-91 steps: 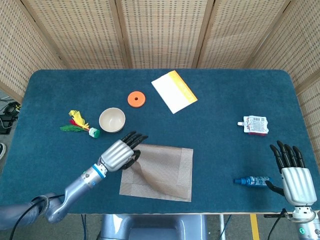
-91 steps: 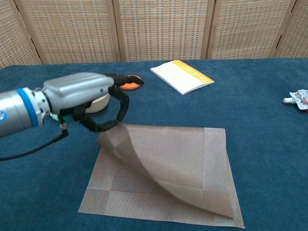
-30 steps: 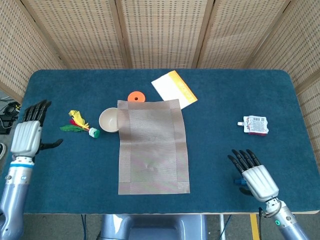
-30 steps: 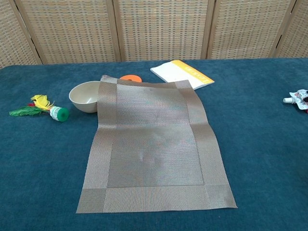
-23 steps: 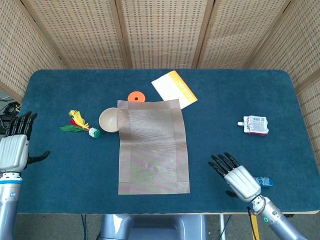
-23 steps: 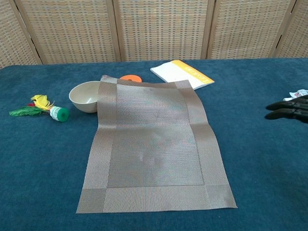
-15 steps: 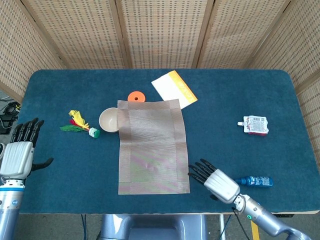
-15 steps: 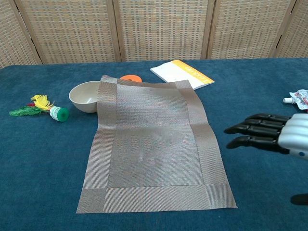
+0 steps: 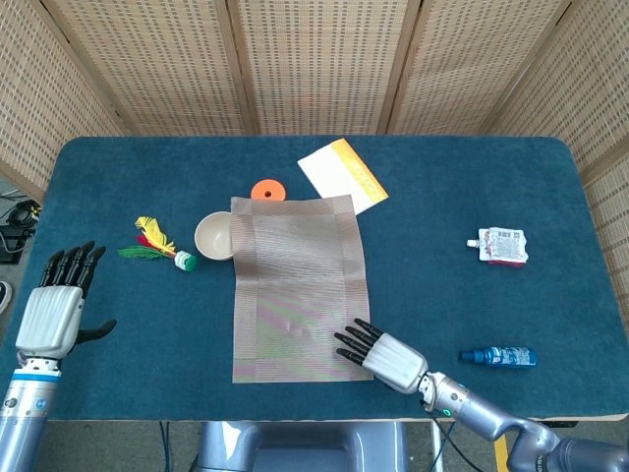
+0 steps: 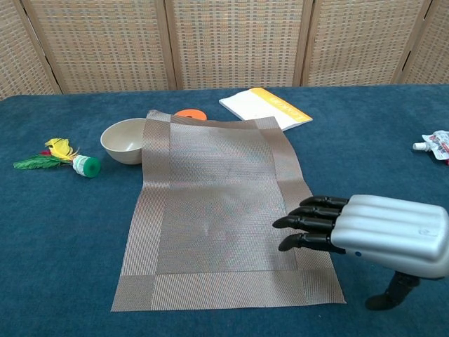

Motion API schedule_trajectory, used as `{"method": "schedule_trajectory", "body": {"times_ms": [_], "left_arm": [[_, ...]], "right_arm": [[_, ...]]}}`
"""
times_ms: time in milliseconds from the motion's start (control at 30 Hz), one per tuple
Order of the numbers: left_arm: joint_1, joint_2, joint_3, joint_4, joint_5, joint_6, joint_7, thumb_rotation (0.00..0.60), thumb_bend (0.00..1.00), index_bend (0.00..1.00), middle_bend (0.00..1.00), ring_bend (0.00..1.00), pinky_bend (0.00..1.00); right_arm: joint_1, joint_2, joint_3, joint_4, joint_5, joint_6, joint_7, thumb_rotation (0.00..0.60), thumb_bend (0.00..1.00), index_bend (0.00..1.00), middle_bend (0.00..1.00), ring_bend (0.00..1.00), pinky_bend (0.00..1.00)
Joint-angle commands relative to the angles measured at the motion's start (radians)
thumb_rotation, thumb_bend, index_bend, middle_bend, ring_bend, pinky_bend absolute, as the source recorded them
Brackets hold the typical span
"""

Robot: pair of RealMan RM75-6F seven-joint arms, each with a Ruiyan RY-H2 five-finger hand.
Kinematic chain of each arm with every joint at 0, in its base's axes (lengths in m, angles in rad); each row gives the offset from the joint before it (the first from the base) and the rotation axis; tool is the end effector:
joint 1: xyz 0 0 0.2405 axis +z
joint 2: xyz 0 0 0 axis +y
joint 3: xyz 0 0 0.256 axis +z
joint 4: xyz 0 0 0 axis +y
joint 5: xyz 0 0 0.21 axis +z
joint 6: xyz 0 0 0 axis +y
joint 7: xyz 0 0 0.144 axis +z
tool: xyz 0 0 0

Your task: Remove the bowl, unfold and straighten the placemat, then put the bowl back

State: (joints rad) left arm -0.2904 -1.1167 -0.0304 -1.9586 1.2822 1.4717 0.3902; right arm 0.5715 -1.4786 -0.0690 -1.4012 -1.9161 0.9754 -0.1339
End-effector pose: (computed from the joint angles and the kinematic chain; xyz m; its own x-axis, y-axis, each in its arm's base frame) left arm -0.2306 0.2193 0.1356 0.4320 0.0442 0.9008 0.9018 -0.0322 -0.4309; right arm -0.1959 -0.2350 -0.0342 0.7168 -0.1677 0.6768 -0.4864 -0.8157 0.3131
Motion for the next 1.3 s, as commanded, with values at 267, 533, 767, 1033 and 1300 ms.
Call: {"method": "schedule_trajectory", "body": {"times_ms": [267,533,767,1033,1300], "left_arm": [[0.006,-0.006,-0.014,0.006,0.000,-0.018,0.005,0.600,0.00,0.00,0.00,0.00,0.00],[0.011,-0.004,-0.019,0.005,0.007,-0.031,-0.001,0.600,0.00,0.00,0.00,0.00,0.00],[0.015,-0.002,-0.024,0.006,0.012,-0.039,-0.005,0.600,0.00,0.00,0.00,0.00,0.00],[0.017,-0.002,-0.027,0.007,0.016,-0.050,-0.006,0.600,0.00,0.00,0.00,0.00,0.00],[0.018,-0.008,-0.026,0.008,0.021,-0.059,0.013,0.600,0.00,0.00,0.00,0.00,0.00]], "right_arm": [[0.030,-0.063,0.006,0.023,0.054,-0.027,-0.030,0.600,0.00,0.17,0.00,0.00,0.00],[0.053,-0.096,0.020,0.034,0.086,-0.037,-0.049,0.600,0.00,0.18,0.00,0.00,0.00],[0.070,-0.102,0.024,0.031,0.103,-0.040,-0.061,0.600,0.17,0.18,0.00,0.00,0.00],[0.079,-0.093,0.015,0.024,0.107,-0.014,-0.034,0.600,0.61,0.31,0.00,0.00,0.00],[0.073,-0.093,-0.011,0.039,0.091,0.034,-0.003,0.600,0.79,0.58,0.00,0.00,0.00]]}}
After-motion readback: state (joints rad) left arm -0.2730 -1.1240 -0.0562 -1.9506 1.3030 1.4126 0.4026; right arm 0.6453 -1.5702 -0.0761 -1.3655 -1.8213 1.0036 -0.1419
